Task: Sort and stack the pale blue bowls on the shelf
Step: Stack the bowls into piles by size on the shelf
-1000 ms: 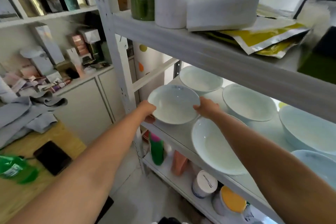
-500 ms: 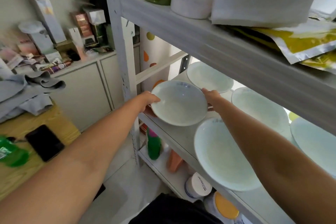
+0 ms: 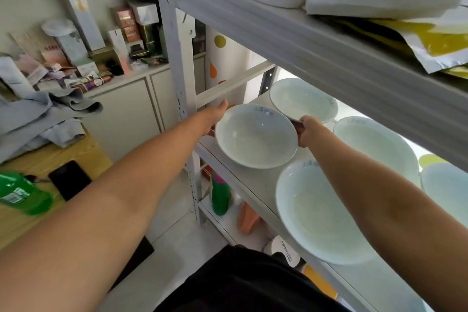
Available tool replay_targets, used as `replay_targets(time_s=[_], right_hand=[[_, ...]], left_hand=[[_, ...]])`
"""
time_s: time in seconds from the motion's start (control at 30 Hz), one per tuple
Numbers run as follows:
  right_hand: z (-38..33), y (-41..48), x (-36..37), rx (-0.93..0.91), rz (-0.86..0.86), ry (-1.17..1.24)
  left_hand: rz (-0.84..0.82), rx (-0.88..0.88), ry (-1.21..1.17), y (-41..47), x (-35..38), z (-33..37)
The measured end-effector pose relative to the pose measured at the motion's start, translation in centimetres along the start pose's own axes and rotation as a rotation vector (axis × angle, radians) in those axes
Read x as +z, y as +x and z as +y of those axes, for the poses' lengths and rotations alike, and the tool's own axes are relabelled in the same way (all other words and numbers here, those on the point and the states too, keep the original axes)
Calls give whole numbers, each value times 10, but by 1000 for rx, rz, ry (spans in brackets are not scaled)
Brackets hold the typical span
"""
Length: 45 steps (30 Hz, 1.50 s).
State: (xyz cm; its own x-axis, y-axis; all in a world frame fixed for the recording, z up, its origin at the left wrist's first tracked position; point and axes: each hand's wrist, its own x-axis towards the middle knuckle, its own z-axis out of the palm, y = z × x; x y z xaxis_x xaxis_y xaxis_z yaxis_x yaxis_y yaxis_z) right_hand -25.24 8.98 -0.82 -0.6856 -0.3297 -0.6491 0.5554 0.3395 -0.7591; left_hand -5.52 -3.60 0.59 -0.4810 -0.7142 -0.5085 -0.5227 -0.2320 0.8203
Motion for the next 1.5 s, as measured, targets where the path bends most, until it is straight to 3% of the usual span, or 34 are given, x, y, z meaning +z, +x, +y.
replay_targets(time_s=[0.27,0.47,0.63,0.8,1.0,1.1,1.23,1.5], right_hand=[[-1,-15,-8,-7,-44,30],[-21,-31,-14,-77,-108,87],[-36,-49,-22,-188,-172,39],[-41,-67,-38,-188,-323,-5],[-23,-95,-50,-89,-479,-265],[-8,-98,-46,-55,-516,-376],[7,-100,-41,-56,-538,-482],[14,-101,-36,-163,-317,-829]], left_hand=[[7,48,41,19,3,0],[30,103,144,92,1,-18],[-2,208,135,26,2,8],[-30,318,55,-7,2,30],[-74,328,-217,-12,-4,47],[-110,316,-163,-9,-8,44],[-20,314,-110,-7,-12,30],[2,283,-9,-15,-6,15]])
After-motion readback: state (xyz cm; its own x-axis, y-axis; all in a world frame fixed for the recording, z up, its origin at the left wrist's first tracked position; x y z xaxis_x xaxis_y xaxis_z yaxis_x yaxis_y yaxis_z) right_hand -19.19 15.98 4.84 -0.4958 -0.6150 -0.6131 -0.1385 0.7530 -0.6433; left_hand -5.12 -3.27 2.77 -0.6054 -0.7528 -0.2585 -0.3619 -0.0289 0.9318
